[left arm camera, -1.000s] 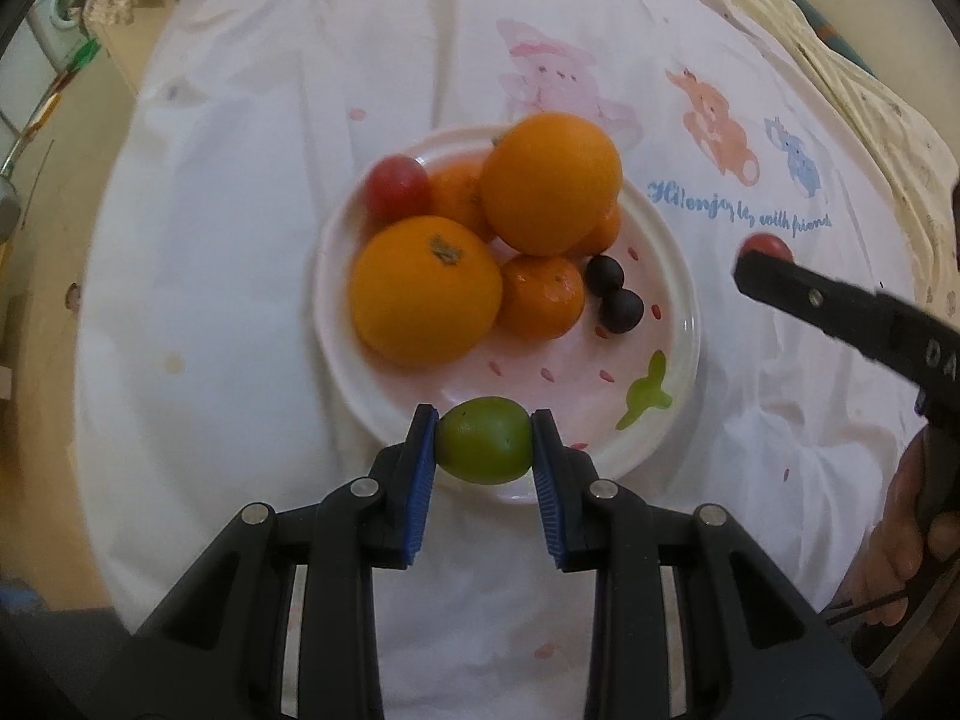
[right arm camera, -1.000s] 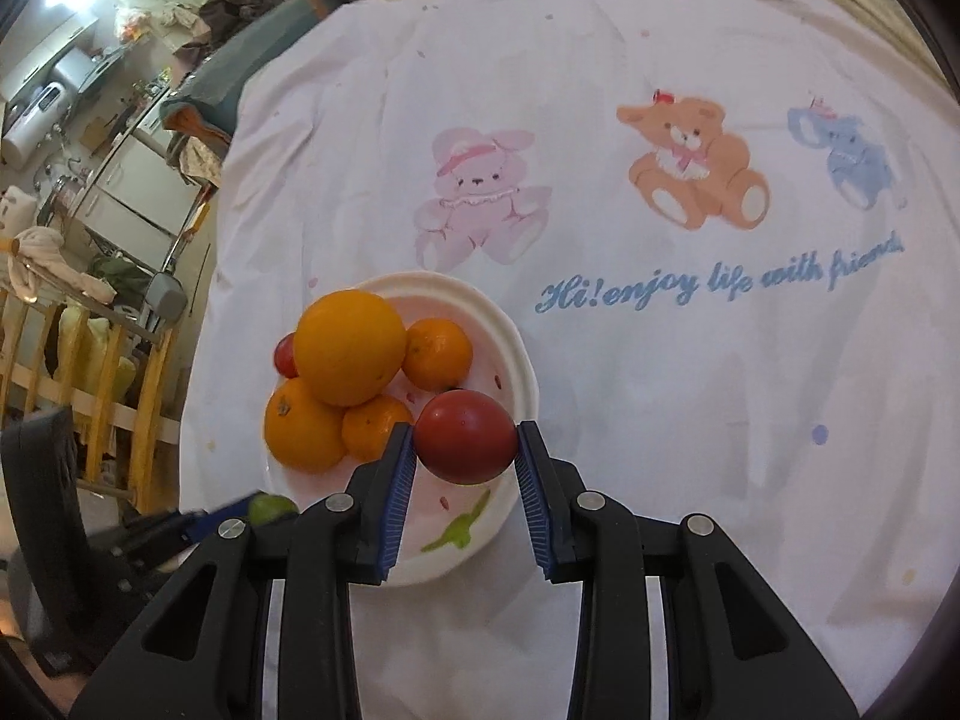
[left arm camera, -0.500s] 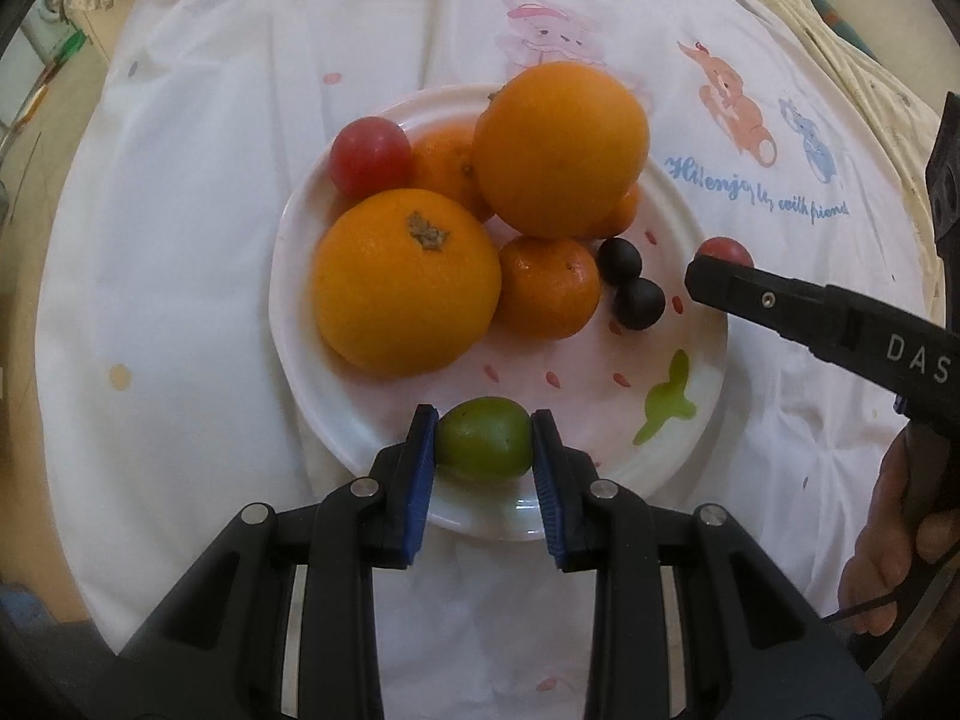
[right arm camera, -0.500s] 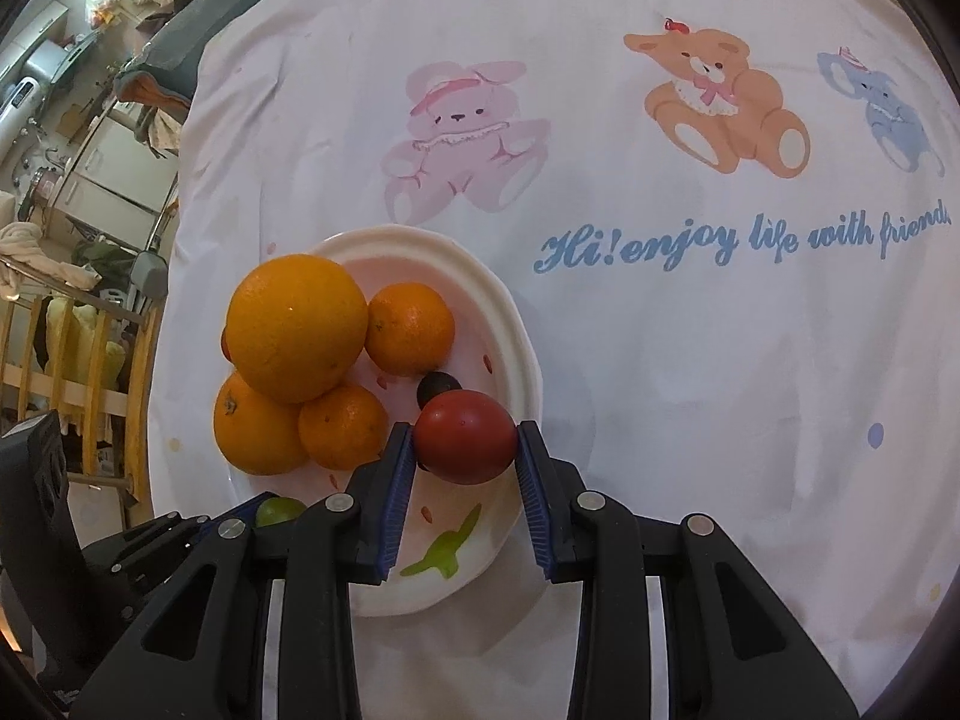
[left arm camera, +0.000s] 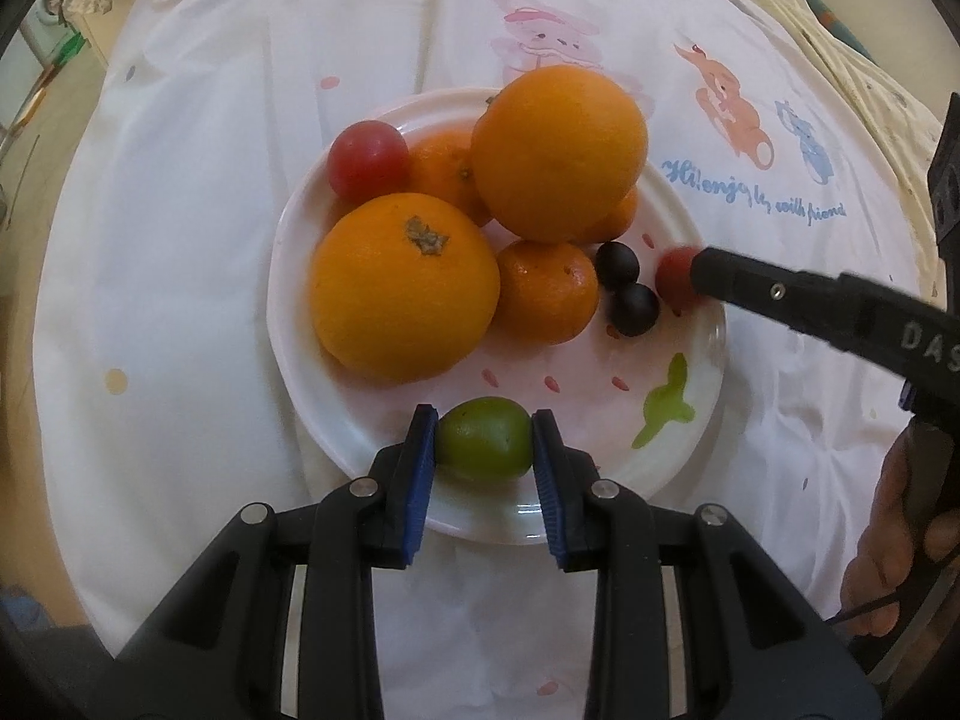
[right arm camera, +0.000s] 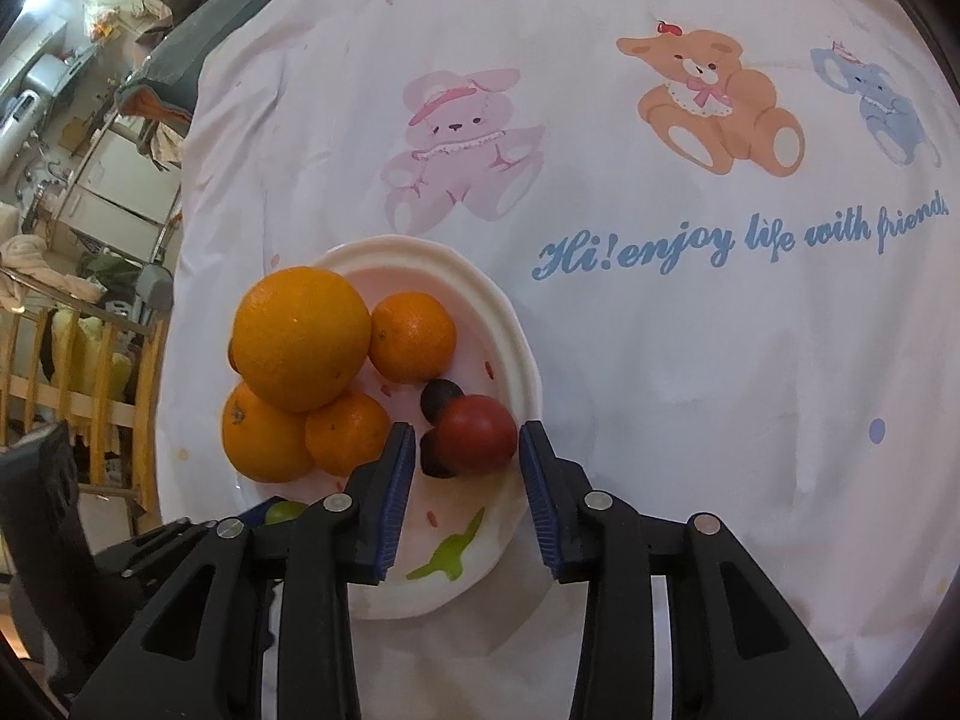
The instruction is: Organize fruits
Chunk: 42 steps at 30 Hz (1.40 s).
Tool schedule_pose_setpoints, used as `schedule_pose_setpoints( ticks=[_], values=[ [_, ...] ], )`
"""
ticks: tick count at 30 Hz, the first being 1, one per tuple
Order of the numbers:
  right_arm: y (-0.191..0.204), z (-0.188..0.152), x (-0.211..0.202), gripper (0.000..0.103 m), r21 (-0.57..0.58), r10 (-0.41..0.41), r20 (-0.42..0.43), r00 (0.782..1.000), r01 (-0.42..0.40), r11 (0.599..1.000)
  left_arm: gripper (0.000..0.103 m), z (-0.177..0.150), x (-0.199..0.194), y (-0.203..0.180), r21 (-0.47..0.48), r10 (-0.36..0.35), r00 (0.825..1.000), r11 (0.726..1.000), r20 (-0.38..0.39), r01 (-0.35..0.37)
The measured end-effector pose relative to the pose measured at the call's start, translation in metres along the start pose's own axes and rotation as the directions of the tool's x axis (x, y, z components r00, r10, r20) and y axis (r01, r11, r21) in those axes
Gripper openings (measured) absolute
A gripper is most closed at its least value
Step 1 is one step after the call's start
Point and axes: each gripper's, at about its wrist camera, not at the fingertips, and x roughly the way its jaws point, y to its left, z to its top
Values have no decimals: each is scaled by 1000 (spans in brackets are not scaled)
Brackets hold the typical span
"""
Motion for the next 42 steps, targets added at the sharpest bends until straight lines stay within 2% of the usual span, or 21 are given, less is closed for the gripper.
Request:
schedule_pose_setpoints(
  ticks=[1,2,3,4,6,7,11,16,18,20,22,25,28,35,38,40,42],
  values=[
    [0,0,-1,57,4,5,5,1000,-5,1000,35,0,1,0,4,-6,1000,1000,-1,6],
    [0,1,-3,69,8,5,15,1000,-5,1000,41,-1,0,-2,10,-17,1000,1000,6,17],
    [0,1,-5,73,11,-1,26,1000,1,1000,56,-2,-2,-4,19,-26,1000,999,14,26],
    [1,1,-7,74,9,-14,39,999,14,1000,69,-3,-4,-9,45,-29,999,999,26,28],
    [1,2,-9,74,-3,-21,41,999,21,1000,81,-5,-8,-17,88,12,999,996,38,-15],
    [1,2,-10,74,-10,-21,43,999,21,1000,81,-7,-11,-21,115,33,998,993,51,-39],
    [0,1,-23,75,-6,-46,78,996,46,999,82,-12,-24,-26,156,45,996,986,77,-56],
    [10,-11,-54,86,-16,-42,148,988,45,999,81,-22,-61,-8,120,58,986,990,155,-77],
    [19,-20,-69,89,-44,-43,186,982,52,998,81,-26,-81,-2,107,85,974,988,211,-109],
    [26,-33,-82,89,-56,-39,226,973,54,997,81,-35,-105,-1,135,100,953,980,287,-144],
    [29,-47,-91,89,-40,-15,243,970,26,999,81,-43,-120,1,159,97,942,975,321,-154],
    [35,-69,-102,89,-34,-1,269,963,10,999,81,-62,-141,13,143,112,917,974,382,-178],
    [44,-95,-114,92,-50,-27,304,952,44,998,82,-76,-152,29,107,99,915,983,391,-152],
    [55,-146,-134,103,-25,-38,391,920,52,998,87,-110,-158,44,45,89,899,992,428,-119],
    [66,-162,-137,103,-41,-102,441,892,133,990,90,-117,-161,42,43,101,884,990,457,-135],
    [75,-170,-136,103,-61,-140,474,869,191,980,103,-120,-165,44,33,96,872,991,480,-127],
    [83,-176,-134,103,-78,-167,496,852,235,969,103,-123,-168,44,27,110,851,989,513,-145]
  ],
)
